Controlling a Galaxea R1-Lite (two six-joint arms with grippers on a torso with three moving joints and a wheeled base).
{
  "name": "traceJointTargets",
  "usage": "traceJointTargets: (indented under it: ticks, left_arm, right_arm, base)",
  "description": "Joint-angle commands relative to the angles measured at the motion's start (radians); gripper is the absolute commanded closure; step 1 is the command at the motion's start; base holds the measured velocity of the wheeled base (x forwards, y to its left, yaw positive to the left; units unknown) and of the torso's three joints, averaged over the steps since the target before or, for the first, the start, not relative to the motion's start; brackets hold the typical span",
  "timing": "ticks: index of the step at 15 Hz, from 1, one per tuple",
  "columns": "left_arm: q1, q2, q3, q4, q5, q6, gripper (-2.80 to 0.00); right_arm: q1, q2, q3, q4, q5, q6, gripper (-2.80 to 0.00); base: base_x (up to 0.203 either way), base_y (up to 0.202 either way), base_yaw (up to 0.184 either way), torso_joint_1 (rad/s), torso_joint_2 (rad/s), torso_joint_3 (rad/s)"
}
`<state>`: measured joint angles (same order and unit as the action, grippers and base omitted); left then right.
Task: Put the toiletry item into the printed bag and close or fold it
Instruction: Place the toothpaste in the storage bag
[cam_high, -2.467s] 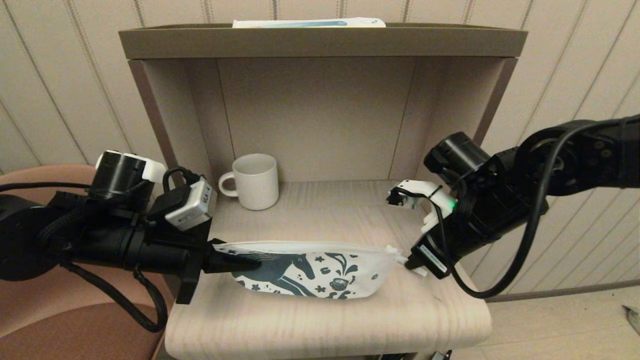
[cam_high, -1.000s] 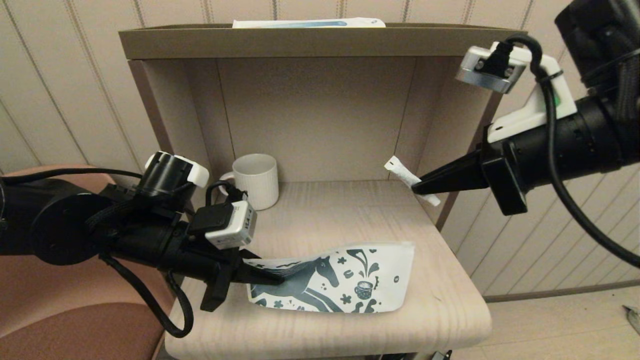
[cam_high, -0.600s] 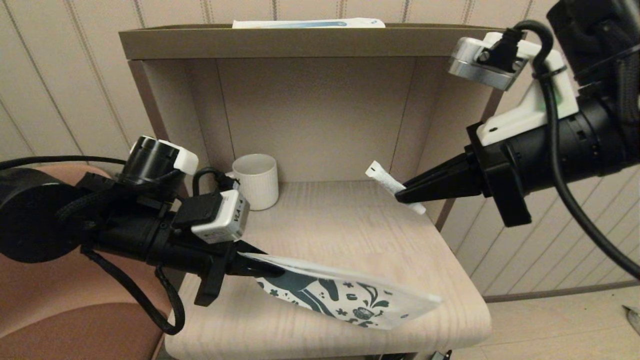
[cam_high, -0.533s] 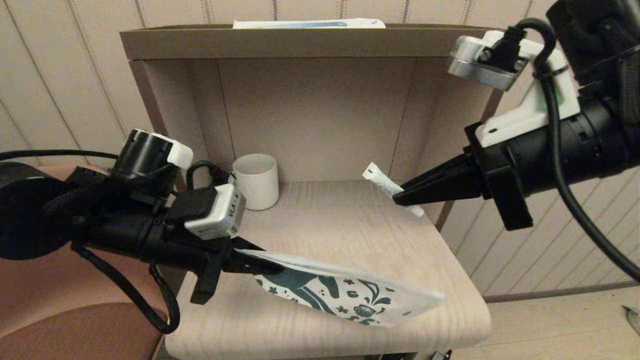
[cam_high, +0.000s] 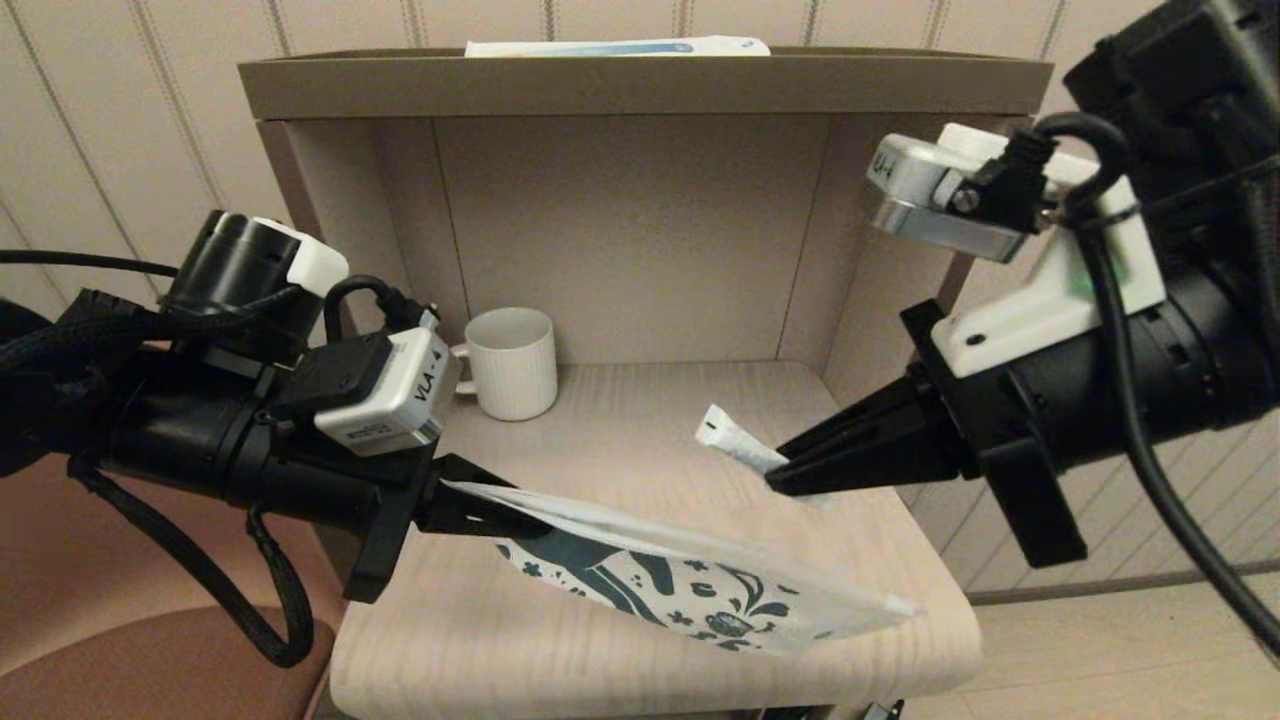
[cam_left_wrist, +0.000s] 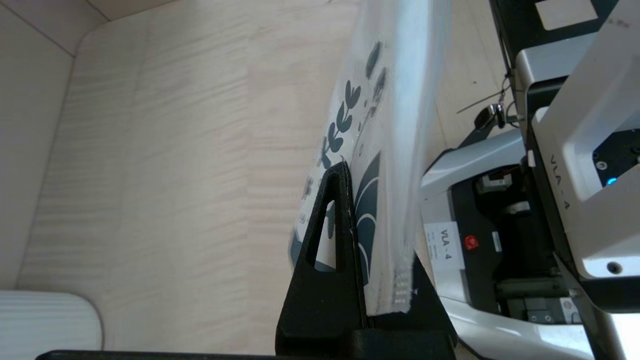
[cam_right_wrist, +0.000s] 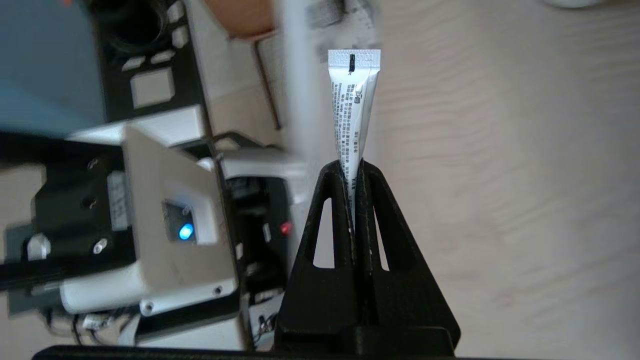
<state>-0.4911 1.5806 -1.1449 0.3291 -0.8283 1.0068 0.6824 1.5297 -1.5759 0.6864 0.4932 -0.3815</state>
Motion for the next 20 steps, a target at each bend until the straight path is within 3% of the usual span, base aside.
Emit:
traceJointTargets:
  ticks: [1,9,12,20]
  left_arm:
    - [0.0,0.005,0.002,0.001,-0.005,0.006,0.0]
    - [0.0,0.016,0.005,-0.002,-0.009,0.006,0.0]
    - [0.0,0.013,0.01,-0.001,-0.014,0.005,0.0]
    - [0.0,0.013,0.019,-0.004,-0.015,0.006,0.0]
  right_arm:
    - [0.027,-0.012,0.037,0.001,0.02,-0.013,0.0]
    - [0.064,-0.004,0.104,-0.077,0.056,-0.028,0.0]
    - [0.063,0.002,0.175,-0.169,0.057,-0.028,0.0]
    - [0.057,0.029,0.147,-0.18,0.058,-0.031,0.0]
  base:
    - [0.0,0.0,0.0,0.0,0.0,0.0]
    - [0.0,0.0,0.0,0.0,0.0,0.0]
    - [0.0,0.0,0.0,0.0,0.0,0.0]
    - [0.0,0.0,0.0,0.0,0.0,0.0]
